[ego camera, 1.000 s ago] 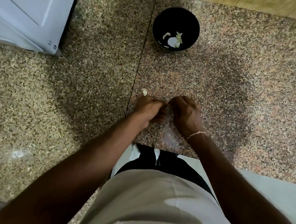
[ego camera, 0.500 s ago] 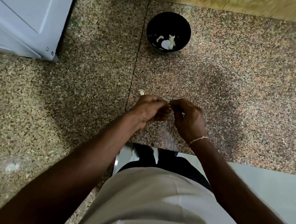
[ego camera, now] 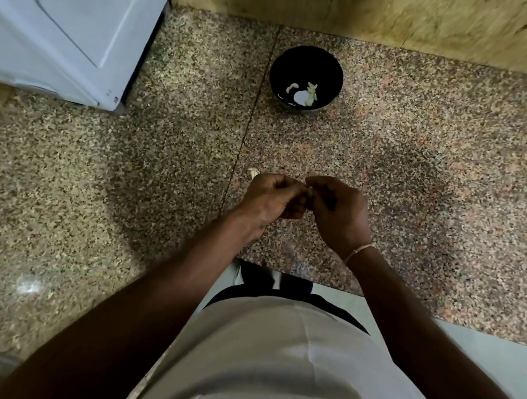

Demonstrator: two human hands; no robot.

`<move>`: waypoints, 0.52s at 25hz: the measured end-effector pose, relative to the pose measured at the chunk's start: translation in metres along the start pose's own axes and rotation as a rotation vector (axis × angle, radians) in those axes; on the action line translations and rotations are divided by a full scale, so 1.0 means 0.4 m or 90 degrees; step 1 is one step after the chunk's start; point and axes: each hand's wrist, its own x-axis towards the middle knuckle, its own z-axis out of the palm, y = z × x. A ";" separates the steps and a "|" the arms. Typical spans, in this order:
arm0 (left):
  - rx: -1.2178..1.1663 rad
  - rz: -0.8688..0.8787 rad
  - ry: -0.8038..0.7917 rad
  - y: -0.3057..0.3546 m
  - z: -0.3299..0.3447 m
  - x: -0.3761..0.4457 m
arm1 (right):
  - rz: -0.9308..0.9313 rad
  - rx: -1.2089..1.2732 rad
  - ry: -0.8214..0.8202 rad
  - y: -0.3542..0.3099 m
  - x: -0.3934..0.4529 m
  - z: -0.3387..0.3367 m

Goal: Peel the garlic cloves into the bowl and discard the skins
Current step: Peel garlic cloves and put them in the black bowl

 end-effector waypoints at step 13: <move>-0.021 0.033 0.111 -0.049 0.050 -0.012 | 0.315 0.521 -0.020 0.055 0.020 -0.013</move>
